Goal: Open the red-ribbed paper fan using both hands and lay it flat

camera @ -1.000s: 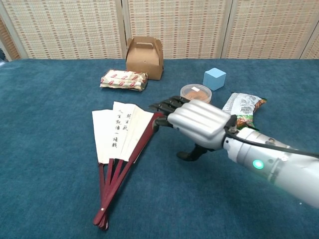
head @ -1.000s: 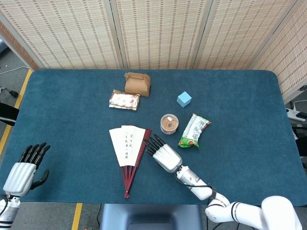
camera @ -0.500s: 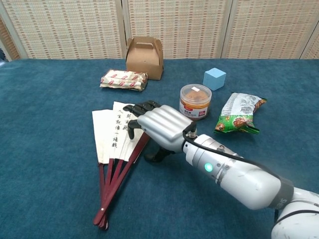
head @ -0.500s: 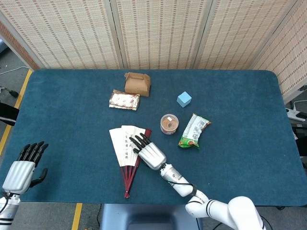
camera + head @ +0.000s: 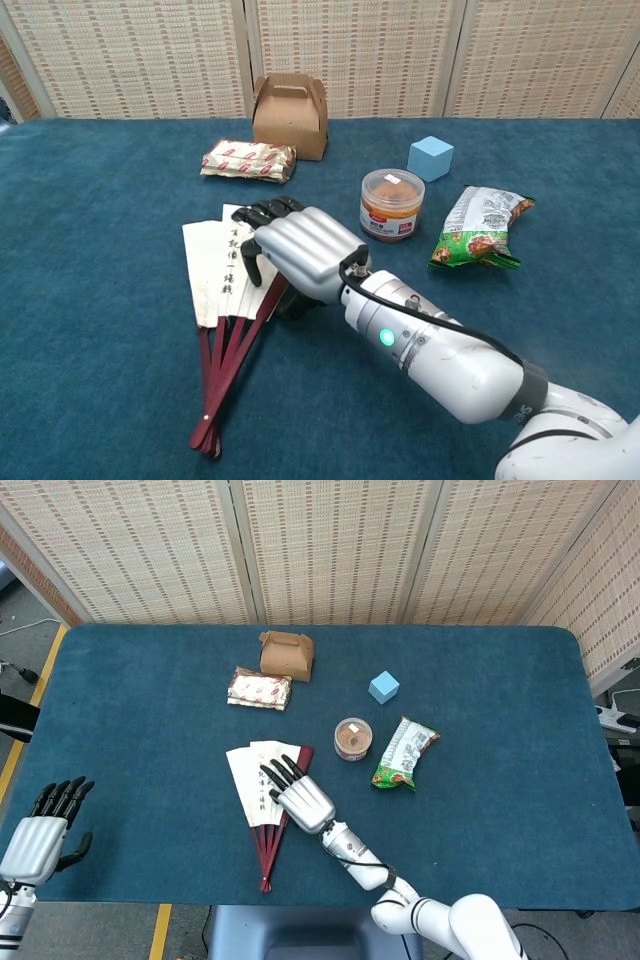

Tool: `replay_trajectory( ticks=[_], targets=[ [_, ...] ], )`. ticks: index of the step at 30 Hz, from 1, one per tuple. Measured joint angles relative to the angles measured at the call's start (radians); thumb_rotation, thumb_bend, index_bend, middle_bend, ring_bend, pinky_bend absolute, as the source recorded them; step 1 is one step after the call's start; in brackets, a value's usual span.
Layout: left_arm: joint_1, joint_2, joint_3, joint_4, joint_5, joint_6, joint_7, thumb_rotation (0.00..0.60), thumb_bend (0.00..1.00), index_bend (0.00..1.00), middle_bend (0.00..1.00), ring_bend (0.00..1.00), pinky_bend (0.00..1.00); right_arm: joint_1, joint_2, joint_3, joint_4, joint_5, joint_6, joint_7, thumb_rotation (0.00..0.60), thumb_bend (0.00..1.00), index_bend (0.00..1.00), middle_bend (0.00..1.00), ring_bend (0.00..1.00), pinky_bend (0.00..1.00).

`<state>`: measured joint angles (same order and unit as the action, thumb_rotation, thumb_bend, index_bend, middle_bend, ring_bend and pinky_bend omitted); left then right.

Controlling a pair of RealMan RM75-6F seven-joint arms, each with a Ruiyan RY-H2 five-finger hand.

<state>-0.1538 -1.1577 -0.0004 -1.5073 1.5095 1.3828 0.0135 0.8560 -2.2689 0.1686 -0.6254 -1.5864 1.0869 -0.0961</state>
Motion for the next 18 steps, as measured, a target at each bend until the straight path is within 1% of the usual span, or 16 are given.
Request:
replay_trajectory(
  ticks=[2,4,8,10,11,14,18],
  targets=[
    [0.000,0.000,0.000,-0.009,0.002,0.001,0.007,0.600,0.44,0.00,0.00,0.00,0.05,0.005,0.000,-0.002,0.000,0.011,0.007,0.009,0.600,0.30,0.60,0.13,0.00,0.00],
    [0.001,0.002,0.001,-0.013,0.005,0.006,0.010,0.600,0.44,0.00,0.00,0.00,0.05,0.011,0.000,-0.002,0.001,0.020,0.017,0.021,0.600,0.41,0.61,0.14,0.00,0.00],
    [0.003,0.003,0.001,-0.013,0.006,0.010,0.008,0.600,0.44,0.00,0.00,0.00,0.05,0.024,0.000,0.002,0.007,0.030,0.041,0.029,0.600,0.52,0.62,0.14,0.00,0.00],
    [0.003,0.002,0.000,-0.010,0.010,0.013,0.002,0.600,0.44,0.00,0.00,0.00,0.05,0.029,0.000,0.005,0.012,0.028,0.065,0.035,0.600,0.58,0.64,0.14,0.00,0.00],
    [0.003,0.001,0.000,-0.008,0.012,0.014,0.001,0.600,0.44,0.00,0.00,0.00,0.05,0.030,0.001,0.006,0.012,0.026,0.078,0.039,0.600,0.59,0.64,0.14,0.00,0.00],
    [0.002,-0.004,0.000,0.000,0.022,0.022,-0.008,0.600,0.45,0.00,0.00,0.00,0.06,0.034,0.016,0.009,-0.002,0.013,0.127,0.045,0.600,0.65,0.67,0.15,0.00,0.00],
    [0.003,-0.014,0.003,0.015,0.044,0.037,-0.024,0.600,0.46,0.03,0.00,0.00,0.06,0.037,0.065,0.020,-0.079,0.001,0.169,0.030,0.600,0.67,0.69,0.15,0.00,0.00]
  ],
)
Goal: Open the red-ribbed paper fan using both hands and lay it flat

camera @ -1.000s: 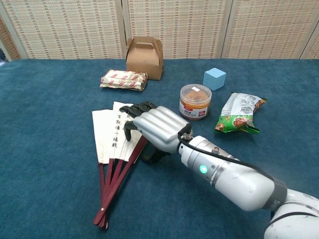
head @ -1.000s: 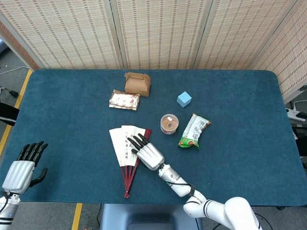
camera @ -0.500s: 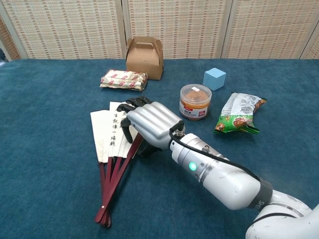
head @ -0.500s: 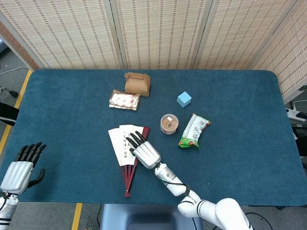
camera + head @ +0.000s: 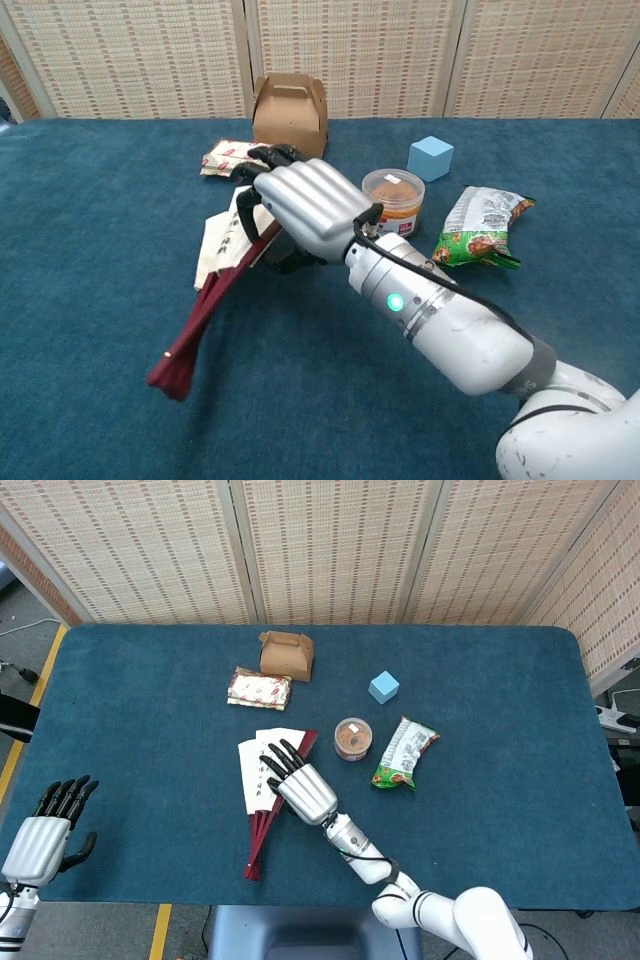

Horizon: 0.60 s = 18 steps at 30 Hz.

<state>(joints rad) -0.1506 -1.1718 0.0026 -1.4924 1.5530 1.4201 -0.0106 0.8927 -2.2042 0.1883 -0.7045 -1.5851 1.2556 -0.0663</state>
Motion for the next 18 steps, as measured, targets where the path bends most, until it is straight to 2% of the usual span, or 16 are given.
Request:
replay_trajectory(
  ticks=[4,6,8,10,12,14,18],
  targets=[
    [-0.006,-0.015,-0.001,0.018,0.015,0.005,-0.036,0.600,0.46,0.11,0.00,0.00,0.06,-0.001,0.064,0.016,-0.123,-0.002,0.018,-0.036,0.600,0.67,0.70,0.16,0.00,0.00],
    [-0.010,-0.024,-0.002,0.030,0.020,0.005,-0.061,0.600,0.46,0.19,0.00,0.00,0.06,-0.002,0.104,0.029,-0.205,0.001,0.021,-0.060,0.600,0.67,0.71,0.17,0.00,0.00],
    [-0.015,-0.038,-0.003,0.048,0.025,0.004,-0.108,0.600,0.46,0.33,0.00,0.00,0.06,-0.003,0.138,0.042,-0.279,0.006,0.021,-0.084,0.600,0.67,0.71,0.17,0.00,0.00],
    [-0.022,-0.055,-0.001,0.068,0.031,-0.003,-0.177,0.600,0.46,0.42,0.00,0.00,0.06,-0.002,0.176,0.062,-0.367,0.017,0.017,-0.118,0.600,0.67,0.71,0.17,0.00,0.00],
    [-0.029,-0.073,0.005,0.088,0.037,-0.014,-0.252,0.600,0.46,0.41,0.00,0.00,0.05,0.000,0.211,0.088,-0.456,0.036,0.006,-0.159,0.600,0.67,0.71,0.17,0.00,0.00],
    [-0.037,-0.098,0.014,0.111,0.047,-0.027,-0.354,0.600,0.45,0.32,0.00,0.00,0.04,0.004,0.237,0.114,-0.528,0.059,-0.009,-0.198,0.600,0.67,0.71,0.17,0.00,0.01],
    [-0.056,-0.151,0.031,0.148,0.064,-0.057,-0.555,0.600,0.43,0.21,0.00,0.00,0.03,0.019,0.279,0.180,-0.661,0.139,-0.056,-0.289,0.600,0.67,0.71,0.17,0.00,0.01]
  ],
)
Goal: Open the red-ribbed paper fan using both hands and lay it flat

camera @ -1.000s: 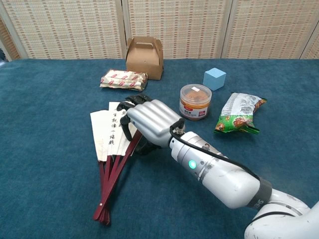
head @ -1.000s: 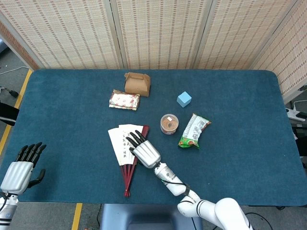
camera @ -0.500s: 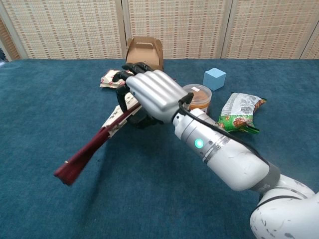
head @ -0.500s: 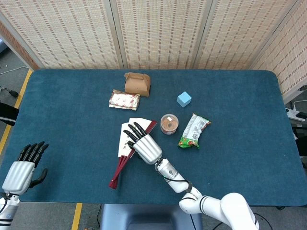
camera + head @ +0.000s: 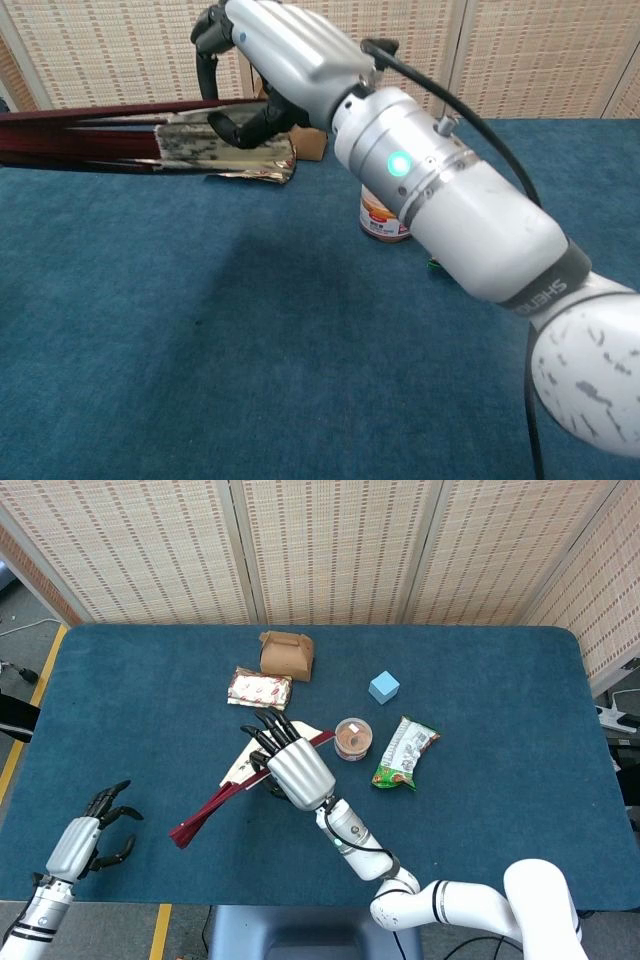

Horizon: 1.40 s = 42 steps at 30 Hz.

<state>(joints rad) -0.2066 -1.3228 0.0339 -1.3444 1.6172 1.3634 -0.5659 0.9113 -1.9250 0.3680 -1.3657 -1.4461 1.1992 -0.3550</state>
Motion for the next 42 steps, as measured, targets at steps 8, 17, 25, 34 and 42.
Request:
replay_trajectory(
  ticks=[8,17,25,34,42],
  targets=[
    [-0.093,-0.160,-0.027,0.040,-0.003,-0.086,-0.332,0.600,0.42,0.12,0.00,0.00,0.03,0.047,-0.012,0.087,-0.114,0.207,-0.077,-0.124,0.600,0.67,0.71,0.17,0.00,0.01],
    [-0.133,-0.320,-0.115,0.113,-0.057,-0.052,-0.282,0.600,0.42,0.12,0.00,0.00,0.03,0.112,-0.056,0.148,-0.158,0.373,-0.088,-0.238,0.600,0.67,0.71,0.17,0.00,0.01],
    [-0.160,-0.435,-0.205,0.156,-0.139,-0.023,-0.221,0.600,0.41,0.25,0.00,0.00,0.04,0.141,-0.078,0.163,-0.150,0.442,-0.081,-0.232,0.600,0.67,0.71,0.17,0.00,0.01],
    [-0.189,-0.499,-0.250,0.179,-0.185,-0.030,-0.231,0.600,0.41,0.50,0.00,0.00,0.04,0.170,-0.095,0.161,-0.126,0.460,-0.066,-0.223,0.600,0.67,0.71,0.17,0.00,0.01],
    [-0.186,-0.507,-0.240,0.168,-0.178,-0.019,-0.261,0.600,0.45,0.67,0.04,0.00,0.04,0.183,-0.107,0.157,-0.101,0.467,-0.050,-0.210,0.600,0.67,0.71,0.17,0.00,0.01]
  ],
)
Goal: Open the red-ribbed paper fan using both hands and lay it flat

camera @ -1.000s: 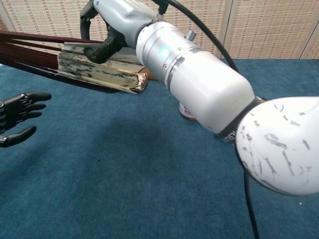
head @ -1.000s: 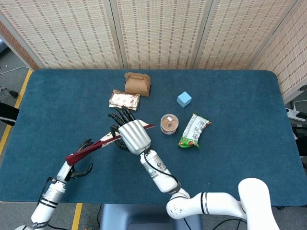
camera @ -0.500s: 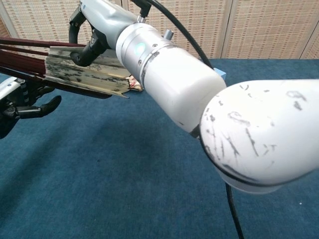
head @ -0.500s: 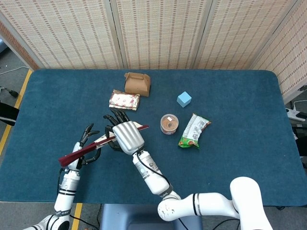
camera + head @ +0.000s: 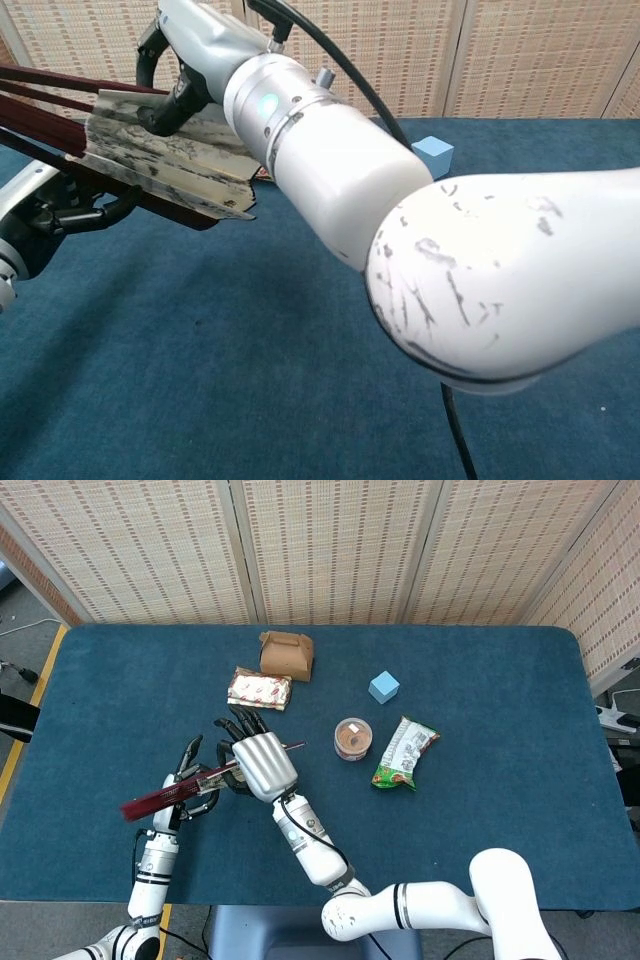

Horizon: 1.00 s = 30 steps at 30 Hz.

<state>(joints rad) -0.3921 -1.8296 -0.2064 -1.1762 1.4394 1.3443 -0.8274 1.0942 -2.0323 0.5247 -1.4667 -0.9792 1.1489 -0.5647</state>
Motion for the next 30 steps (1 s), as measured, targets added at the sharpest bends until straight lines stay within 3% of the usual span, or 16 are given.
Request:
replay_trajectory(
  ticks=[4,10,23,30],
  targets=[
    [-0.002,-0.017,-0.013,0.006,-0.007,0.015,0.001,0.600,0.53,0.77,0.11,0.00,0.04,0.001,-0.001,-0.003,0.003,0.003,0.005,0.006,0.600,0.67,0.71,0.17,0.00,0.01],
    [-0.005,-0.025,-0.020,0.025,-0.017,0.014,0.006,0.600,0.66,0.81,0.13,0.00,0.04,0.002,0.009,-0.002,-0.004,0.002,0.013,0.012,0.600,0.67,0.71,0.17,0.00,0.01],
    [-0.013,-0.044,-0.054,0.187,-0.039,0.034,0.023,0.600,0.67,0.81,0.17,0.00,0.05,-0.056,0.132,-0.021,-0.104,-0.037,0.045,0.026,0.600,0.67,0.71,0.17,0.00,0.01],
    [-0.029,-0.051,-0.071,0.267,-0.037,0.059,0.043,0.600,0.67,0.80,0.18,0.00,0.05,-0.115,0.230,-0.074,-0.180,-0.087,0.060,0.041,0.600,0.67,0.71,0.17,0.00,0.01]
  ],
)
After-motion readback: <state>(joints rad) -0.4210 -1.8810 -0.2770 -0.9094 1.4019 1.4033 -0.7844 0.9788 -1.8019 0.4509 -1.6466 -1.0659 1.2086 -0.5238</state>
